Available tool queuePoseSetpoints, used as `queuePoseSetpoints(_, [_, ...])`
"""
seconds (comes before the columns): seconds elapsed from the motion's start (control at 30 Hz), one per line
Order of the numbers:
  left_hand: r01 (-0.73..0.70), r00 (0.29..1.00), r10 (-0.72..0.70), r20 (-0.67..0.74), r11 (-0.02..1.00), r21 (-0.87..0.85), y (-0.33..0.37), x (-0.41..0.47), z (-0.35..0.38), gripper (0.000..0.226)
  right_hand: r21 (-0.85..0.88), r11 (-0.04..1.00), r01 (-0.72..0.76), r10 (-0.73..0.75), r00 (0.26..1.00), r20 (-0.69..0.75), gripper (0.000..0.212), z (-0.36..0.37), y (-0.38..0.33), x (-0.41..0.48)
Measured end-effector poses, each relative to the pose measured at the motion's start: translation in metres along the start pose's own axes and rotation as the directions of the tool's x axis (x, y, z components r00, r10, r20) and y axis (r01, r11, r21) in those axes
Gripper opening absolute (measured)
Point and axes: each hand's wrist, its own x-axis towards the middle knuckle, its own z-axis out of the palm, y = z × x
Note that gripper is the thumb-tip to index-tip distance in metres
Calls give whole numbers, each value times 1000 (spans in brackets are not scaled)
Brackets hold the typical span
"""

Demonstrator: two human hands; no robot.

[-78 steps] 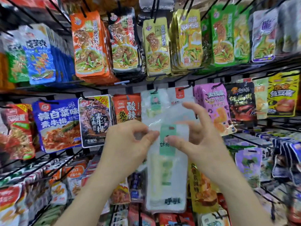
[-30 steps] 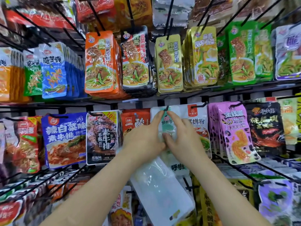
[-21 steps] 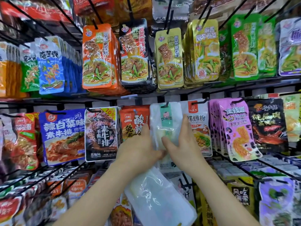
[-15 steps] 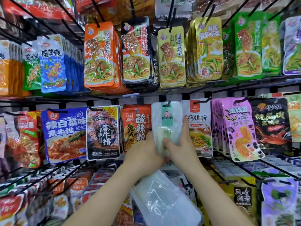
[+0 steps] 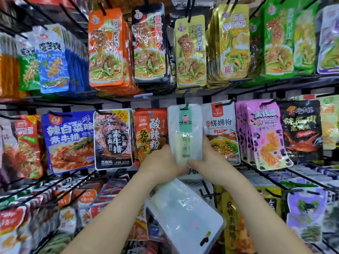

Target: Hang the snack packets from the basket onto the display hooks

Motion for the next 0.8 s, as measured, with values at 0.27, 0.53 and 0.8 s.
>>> queuePoseSetpoints(0.27, [69, 997, -74, -23, 986, -149, 0, -10, -3, 59, 68, 997, 38, -32, 996, -86, 52, -1, 4, -11])
queuePoseSetpoints(0.53, [73, 994, -86, -62, 980, -186, 2, -25, -10, 39, -6, 999, 38, -38, 990, -133, 39, 2, 6, -19])
queuePoseSetpoints(0.8, [58, 970, -97, -222, 982, -177, -2, -48, -23, 49, -17, 992, 124, -124, 949, -289, 49, -8, -3, -52])
